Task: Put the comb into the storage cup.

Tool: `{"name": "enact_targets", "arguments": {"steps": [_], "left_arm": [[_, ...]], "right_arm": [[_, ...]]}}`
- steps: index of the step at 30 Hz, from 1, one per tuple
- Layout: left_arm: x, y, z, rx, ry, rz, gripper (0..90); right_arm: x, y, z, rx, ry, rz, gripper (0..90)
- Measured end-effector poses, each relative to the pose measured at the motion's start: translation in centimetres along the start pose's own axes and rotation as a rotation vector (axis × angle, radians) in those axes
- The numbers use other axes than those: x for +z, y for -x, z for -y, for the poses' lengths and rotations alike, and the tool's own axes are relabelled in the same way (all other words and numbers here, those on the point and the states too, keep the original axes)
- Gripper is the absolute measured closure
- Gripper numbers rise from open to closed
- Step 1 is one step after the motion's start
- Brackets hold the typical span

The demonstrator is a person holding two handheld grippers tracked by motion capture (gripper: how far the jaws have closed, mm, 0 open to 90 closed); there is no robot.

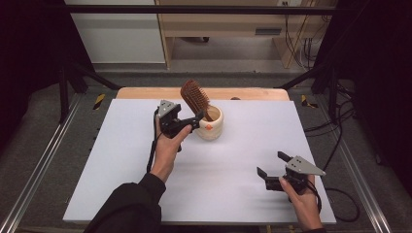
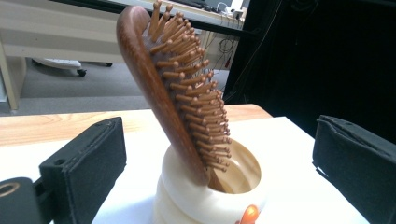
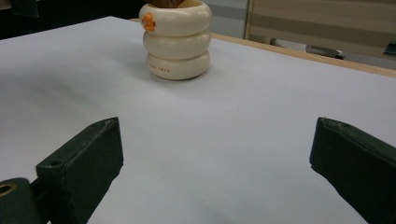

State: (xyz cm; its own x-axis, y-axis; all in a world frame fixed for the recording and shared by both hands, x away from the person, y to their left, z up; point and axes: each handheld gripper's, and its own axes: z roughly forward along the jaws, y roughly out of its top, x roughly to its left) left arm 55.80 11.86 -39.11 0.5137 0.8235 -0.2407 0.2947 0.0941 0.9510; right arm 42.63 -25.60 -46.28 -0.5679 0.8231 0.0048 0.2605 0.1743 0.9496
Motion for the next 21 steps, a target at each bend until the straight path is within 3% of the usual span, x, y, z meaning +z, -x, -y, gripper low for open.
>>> {"name": "enact_targets", "arguments": {"steps": [11,17,21], "left_arm": [[-1.4,0.0,0.3,0.013,-0.036,0.000,2.8],[-2.3,0.0,0.3,0.051,-0.056,-0.009,3.0],[-2.9,-0.1,0.2,0.056,-0.053,-0.003,3.1]], "right_arm": [[0.0,0.0,0.0,-0.007,-0.003,0.000,3.3],[0.0,-0.2,0.0,-0.008,-0.005,-0.006,3.3],[0.1,-0.3,0.0,-0.007,-0.006,-0.015,3.3]]}}
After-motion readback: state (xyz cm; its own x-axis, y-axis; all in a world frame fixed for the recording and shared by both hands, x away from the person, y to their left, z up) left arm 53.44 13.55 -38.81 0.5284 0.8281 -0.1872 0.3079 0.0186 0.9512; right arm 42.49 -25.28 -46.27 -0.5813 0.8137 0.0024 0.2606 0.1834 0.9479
